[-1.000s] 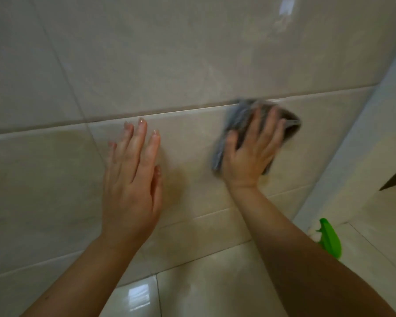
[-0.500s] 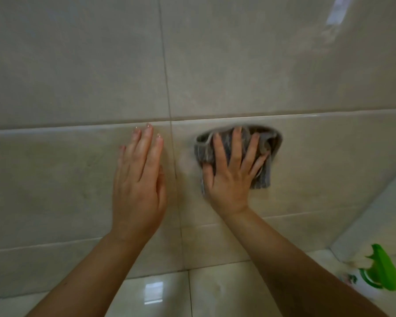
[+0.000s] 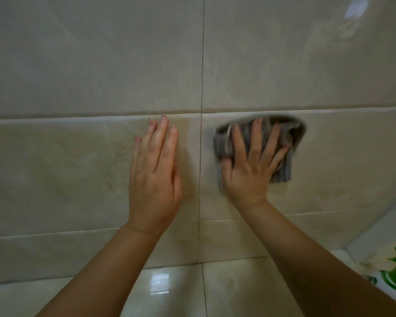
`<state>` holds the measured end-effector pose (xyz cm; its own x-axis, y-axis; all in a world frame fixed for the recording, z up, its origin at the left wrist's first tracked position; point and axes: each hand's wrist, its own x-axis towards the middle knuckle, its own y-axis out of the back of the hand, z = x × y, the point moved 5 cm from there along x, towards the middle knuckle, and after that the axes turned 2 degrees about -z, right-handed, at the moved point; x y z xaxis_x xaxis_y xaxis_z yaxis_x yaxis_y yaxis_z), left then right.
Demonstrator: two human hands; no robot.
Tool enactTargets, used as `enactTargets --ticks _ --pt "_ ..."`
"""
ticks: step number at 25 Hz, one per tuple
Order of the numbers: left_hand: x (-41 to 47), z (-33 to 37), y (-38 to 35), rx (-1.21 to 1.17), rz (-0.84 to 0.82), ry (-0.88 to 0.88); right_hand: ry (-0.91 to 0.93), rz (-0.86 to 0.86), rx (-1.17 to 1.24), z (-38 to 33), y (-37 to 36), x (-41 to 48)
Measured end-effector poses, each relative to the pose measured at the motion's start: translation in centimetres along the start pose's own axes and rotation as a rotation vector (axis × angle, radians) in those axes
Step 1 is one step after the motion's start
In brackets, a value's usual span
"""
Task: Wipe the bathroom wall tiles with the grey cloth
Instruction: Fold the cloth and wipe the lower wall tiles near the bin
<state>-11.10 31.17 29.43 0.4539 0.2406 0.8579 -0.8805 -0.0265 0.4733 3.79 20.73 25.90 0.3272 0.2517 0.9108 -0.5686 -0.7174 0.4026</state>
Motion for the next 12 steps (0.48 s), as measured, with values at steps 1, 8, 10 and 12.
enactTargets --ticks 1,8,10,12 --pt "-0.1 0.1 -0.2 -0.003 -0.014 -0.011 -0.096 0.039 0.049 -0.7 0.6 1.8" --pt "-1.5 0.3 -1.5 0.027 -0.097 -0.070 0.491 -0.193 -0.147 -0.1 -4.2 -10.0" --pt "-2.5 0.3 -2.1 0.032 -0.124 -0.073 0.453 -0.184 -0.195 3.3 -4.3 -11.6" --pt "-3.6 0.2 -2.8 0.028 -0.154 -0.081 0.289 -0.136 -0.144 5.9 -3.2 -10.6"
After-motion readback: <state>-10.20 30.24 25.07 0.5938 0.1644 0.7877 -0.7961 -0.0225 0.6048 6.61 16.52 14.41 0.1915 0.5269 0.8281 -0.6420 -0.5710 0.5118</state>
